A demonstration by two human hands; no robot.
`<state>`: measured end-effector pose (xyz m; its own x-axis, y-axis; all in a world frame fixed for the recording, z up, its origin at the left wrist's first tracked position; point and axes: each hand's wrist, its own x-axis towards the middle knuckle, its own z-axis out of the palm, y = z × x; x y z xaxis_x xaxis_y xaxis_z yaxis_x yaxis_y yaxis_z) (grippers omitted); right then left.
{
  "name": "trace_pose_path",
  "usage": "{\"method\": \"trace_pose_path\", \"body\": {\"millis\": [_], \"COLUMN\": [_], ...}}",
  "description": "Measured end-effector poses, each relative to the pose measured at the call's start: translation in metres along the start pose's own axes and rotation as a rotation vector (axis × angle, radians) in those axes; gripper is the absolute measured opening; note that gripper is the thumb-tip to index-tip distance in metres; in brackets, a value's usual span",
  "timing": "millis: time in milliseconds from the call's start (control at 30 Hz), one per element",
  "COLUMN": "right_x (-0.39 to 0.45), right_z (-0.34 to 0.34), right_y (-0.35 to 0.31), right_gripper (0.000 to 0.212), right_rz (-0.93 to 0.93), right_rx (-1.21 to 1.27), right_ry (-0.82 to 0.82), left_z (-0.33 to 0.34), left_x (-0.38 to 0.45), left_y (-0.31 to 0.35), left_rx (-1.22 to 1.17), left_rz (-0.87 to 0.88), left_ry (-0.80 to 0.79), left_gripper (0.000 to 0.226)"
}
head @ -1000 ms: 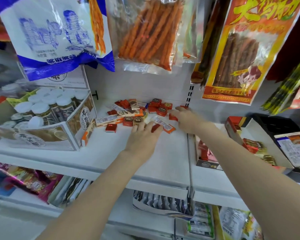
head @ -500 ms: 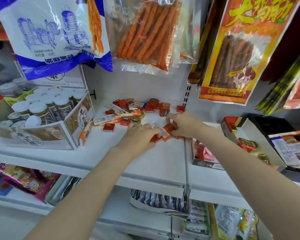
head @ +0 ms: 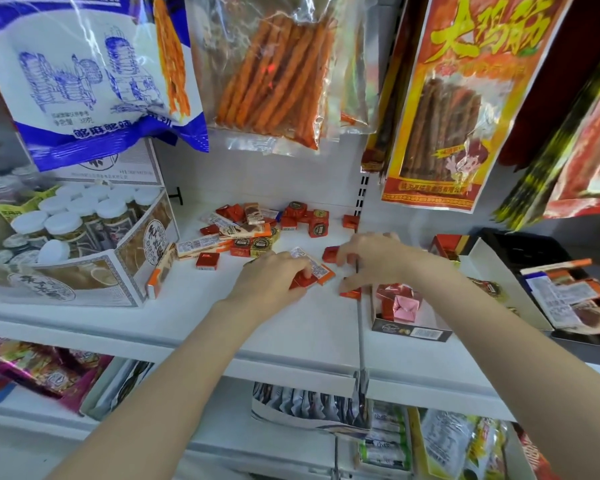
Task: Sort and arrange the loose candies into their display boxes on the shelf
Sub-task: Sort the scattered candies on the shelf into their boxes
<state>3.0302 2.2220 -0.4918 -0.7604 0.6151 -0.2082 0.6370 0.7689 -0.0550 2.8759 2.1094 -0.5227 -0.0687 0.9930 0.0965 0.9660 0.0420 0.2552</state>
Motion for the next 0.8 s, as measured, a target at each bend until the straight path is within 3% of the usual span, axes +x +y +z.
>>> {"method": "trace_pose_path", "body": {"millis": [100, 267, 433, 533, 667, 800], "right_x": [-0.004, 0.010, 0.037, 0.033, -0.005, -0.045], "right_z": [0.009, 0.001, 0.013, 0.014, -0.002, 0.008], "right_y": [0.000, 0.000, -0.011, -0.014, 0.007, 0.035], "right_gripper": [0.036, 0.031, 0.038, 0.035, 0.032, 0.034], "right_rz": [0.052, 0.084, 0.077, 0.079, 0.239, 0.442], "right_rx": [-0.074, 0.270, 0.136, 0.168, 0.349, 0.361], "right_ry": [-0.026, 0.297, 0.183, 0.283, 0.484, 0.495], "left_z": [0.000, -0.002, -0.004, -0.006, -0.006, -0.008], "left_x": [0.000, 0.001, -0.003, -0.004, -0.006, -0.006], "left_y": [-0.002, -0.003, -0.006, -0.012, -0.014, 0.002], "left_rx": [-0.023, -0.030, -0.031, -0.042, -0.047, -0.104], "left_rz": [-0.002, 0.011, 0.029, 0.008, 0.003, 0.030], "left_ry": [-0.004, 0.005, 0.018, 0.037, 0.066, 0.098], "left_gripper": [0.024, 0.022, 0.021, 0.021, 0.019, 0.023]}}
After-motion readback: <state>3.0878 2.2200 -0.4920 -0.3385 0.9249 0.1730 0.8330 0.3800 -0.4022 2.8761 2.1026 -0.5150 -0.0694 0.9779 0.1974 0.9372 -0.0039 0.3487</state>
